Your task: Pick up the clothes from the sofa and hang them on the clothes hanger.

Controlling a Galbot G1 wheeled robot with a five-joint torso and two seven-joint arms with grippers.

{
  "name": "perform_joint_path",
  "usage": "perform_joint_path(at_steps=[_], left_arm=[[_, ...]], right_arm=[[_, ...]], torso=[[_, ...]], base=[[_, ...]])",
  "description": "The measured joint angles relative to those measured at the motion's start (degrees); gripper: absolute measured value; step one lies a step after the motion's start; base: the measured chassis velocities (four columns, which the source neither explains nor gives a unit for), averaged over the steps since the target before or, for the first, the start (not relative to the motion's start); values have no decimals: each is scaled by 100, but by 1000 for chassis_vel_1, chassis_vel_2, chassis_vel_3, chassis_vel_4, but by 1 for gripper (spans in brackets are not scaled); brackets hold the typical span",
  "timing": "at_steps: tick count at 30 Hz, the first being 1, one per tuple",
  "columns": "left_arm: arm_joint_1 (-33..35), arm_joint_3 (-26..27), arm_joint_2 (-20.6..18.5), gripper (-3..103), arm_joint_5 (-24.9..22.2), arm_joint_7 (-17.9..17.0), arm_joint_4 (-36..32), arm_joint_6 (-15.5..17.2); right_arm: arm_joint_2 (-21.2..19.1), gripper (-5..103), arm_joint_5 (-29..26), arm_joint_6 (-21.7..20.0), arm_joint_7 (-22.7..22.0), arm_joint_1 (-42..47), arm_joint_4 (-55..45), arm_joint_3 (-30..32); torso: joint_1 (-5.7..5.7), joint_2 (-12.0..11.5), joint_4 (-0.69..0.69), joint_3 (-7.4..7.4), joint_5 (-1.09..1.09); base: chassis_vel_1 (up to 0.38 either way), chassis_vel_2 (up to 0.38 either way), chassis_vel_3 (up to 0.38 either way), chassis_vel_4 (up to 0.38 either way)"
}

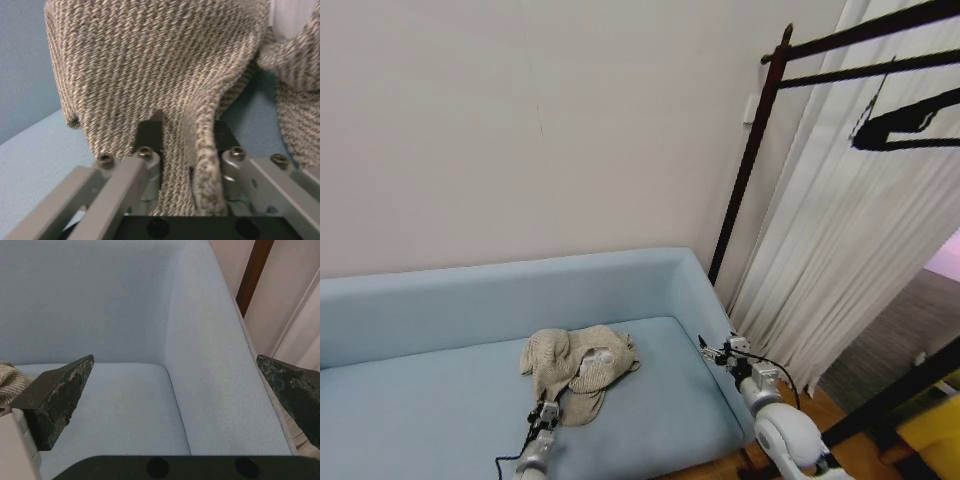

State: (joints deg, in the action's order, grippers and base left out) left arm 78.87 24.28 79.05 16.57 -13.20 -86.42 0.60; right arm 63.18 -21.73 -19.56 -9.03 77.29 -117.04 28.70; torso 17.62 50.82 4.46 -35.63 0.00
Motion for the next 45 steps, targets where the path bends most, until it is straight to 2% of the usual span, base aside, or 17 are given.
perform_joint_path(at_steps=[1,2,3,4,6,14,21,24,26,28,29,34,37,39,42,45], left_arm=[[-6,-4,3,16,6,11,-4,0],[-15,-10,6,11,8,16,-4,0],[-15,-10,6,11,8,16,-4,0],[-28,-17,8,6,9,21,5,-1],[-48,-28,10,2,10,28,30,-1],[-75,-40,-27,2,-58,40,-134,-3],[-92,39,-307,2,-496,145,-810,114],[-87,159,-530,2,-785,177,-1283,240],[-88,178,-567,2,-837,178,-1353,253],[-103,229,-727,2,-1100,181,-1630,341],[-103,229,-727,2,-1100,181,-1630,341],[-265,300,-1061,2,-1676,148,-2083,518],[-318,315,-1136,2,-1836,127,-2180,553],[-389,325,-1290,2,-2098,118,-2324,645],[-418,327,-1368,2,-2187,116,-2377,672],[-458,330,-1472,2,-2308,116,-2445,678]], right_arm=[[0,100,1,0,0,0,1,2],[0,100,1,1,0,-1,1,7],[0,100,1,1,0,-1,1,7],[-4,100,1,2,0,-1,1,14],[-12,100,-1,5,-1,2,-1,32],[-55,100,-46,10,-31,-3,-51,73],[-43,100,-312,-58,-119,-88,-113,-96],[0,100,-723,-214,-526,-303,-112,-663],[13,100,-788,-258,-604,-371,-101,-800],[110,100,-975,-441,-876,-699,25,-1345],[110,100,-975,-441,-876,-699,25,-1345],[340,100,-1178,-549,-1553,-1713,912,-2593],[423,100,-1188,-551,-1674,-1954,1213,-2851],[565,100,-1188,-573,-1826,-2318,1648,-3249],[611,100,-1151,-643,-1853,-2496,1800,-3487],[588,100,-958,-734,-1809,-2871,2022,-4087]], torso=[[0,0,0,0,0],[0,0,0,0,0],[0,0,0,0,0],[0,0,0,0,0],[0,0,0,0,0],[0,0,0,0,0],[0,0,1,0,-1],[0,0,1,0,-1],[0,0,1,0,-1],[0,0,0,0,-1],[0,0,0,0,-1],[0,0,-1,0,-2],[1,-1,-1,-1,-1],[1,-1,0,-1,-1],[1,0,0,-1,-1],[1,0,0,-1,-1]], base=[[0,0,0,0],[0,0,0,0],[0,0,0,0],[0,0,0,0],[0,0,0,0],[0,0,0,0],[0,0,0,0],[0,0,0,0],[0,0,0,0],[0,0,0,0],[0,0,0,0],[0,0,0,0],[0,0,0,0],[0,0,0,0],[0,0,0,0],[0,0,0,0]])
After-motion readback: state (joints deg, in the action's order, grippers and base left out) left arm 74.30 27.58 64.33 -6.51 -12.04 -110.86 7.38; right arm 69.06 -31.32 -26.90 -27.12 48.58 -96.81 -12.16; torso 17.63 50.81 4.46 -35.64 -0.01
